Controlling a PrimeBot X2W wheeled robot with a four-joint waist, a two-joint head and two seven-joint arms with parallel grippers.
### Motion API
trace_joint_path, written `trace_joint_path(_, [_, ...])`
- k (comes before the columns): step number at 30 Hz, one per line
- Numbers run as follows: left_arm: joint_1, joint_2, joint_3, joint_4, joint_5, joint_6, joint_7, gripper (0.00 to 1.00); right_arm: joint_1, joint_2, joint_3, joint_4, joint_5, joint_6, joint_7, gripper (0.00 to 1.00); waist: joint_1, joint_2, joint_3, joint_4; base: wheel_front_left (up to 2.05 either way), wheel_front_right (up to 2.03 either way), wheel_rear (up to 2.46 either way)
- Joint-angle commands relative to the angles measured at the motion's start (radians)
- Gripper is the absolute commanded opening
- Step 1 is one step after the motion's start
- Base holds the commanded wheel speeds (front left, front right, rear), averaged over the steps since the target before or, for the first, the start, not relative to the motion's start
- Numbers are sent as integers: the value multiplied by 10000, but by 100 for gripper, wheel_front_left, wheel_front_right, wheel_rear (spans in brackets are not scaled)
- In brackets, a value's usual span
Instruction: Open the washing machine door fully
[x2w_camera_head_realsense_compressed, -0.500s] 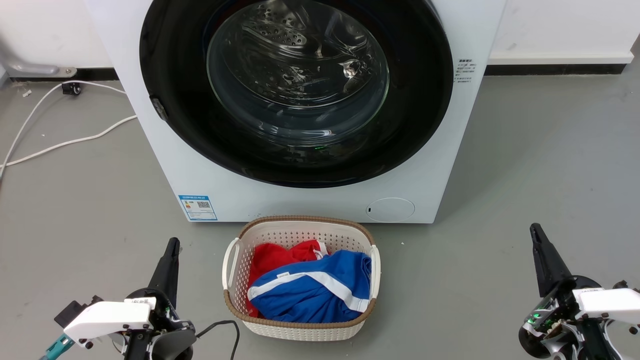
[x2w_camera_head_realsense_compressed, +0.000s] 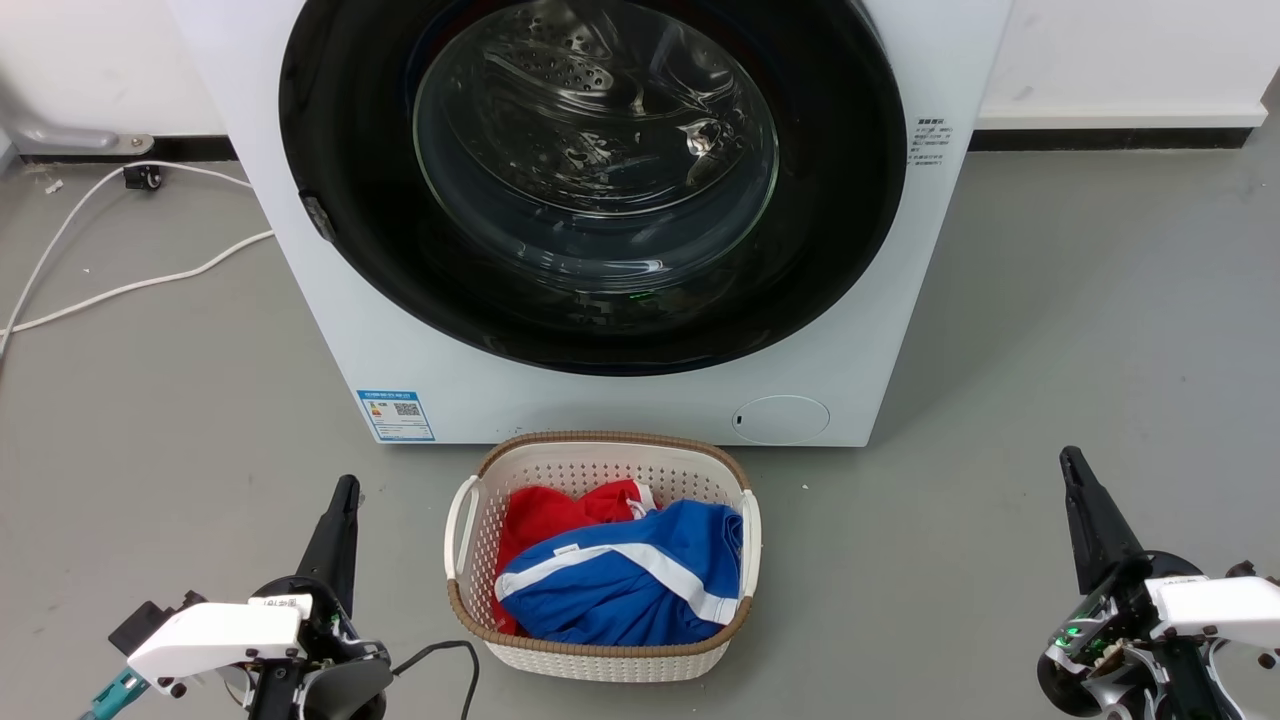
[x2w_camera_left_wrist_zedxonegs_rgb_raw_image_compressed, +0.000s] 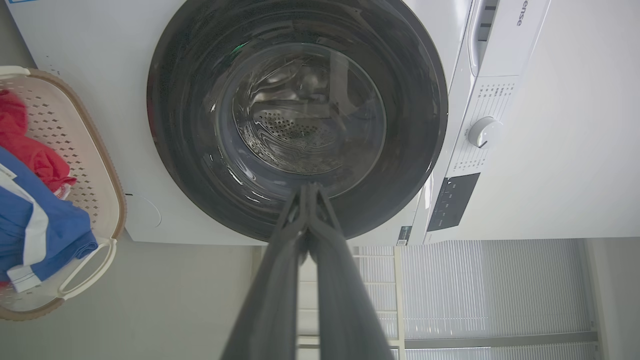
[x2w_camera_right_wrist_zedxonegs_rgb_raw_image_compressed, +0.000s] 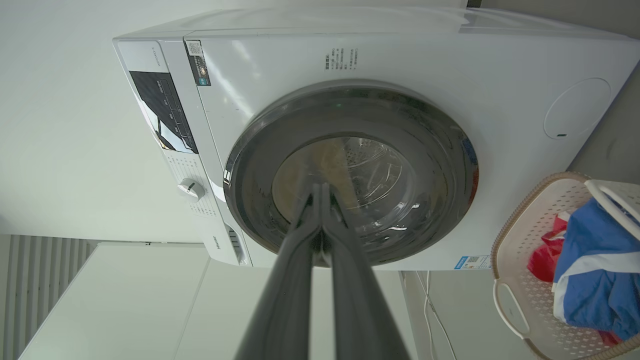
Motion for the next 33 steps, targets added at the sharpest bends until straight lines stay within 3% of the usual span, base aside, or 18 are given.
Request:
trace_joint_path(1, [-106,-11,26,8,55,-30,28,0,-100,35,-12,8,-33,30,24,0,0,0,0,0,0,0,0])
trace_joint_path(12, [-107,-13,29,8,55,-30,31,0,-101,37,-14,8,-36,30,27,0,0,0,0,0,0,0,0])
trace_joint_path(13, [0,-2,2,0,4,0,2,100,0,2,-2,0,0,0,0,100,0,0,0,0,0,0,0])
trace_joint_path(25, [209,-18,-494,-160,173,8,-464,100,361,13,350,-275,-181,1,-485,100,0,0,-42,21,0,0,0])
trace_joint_path(33, [306,3,-805,-422,820,4,-858,100,461,13,492,-525,-950,3,-858,100,0,0,-106,81,0,0,0])
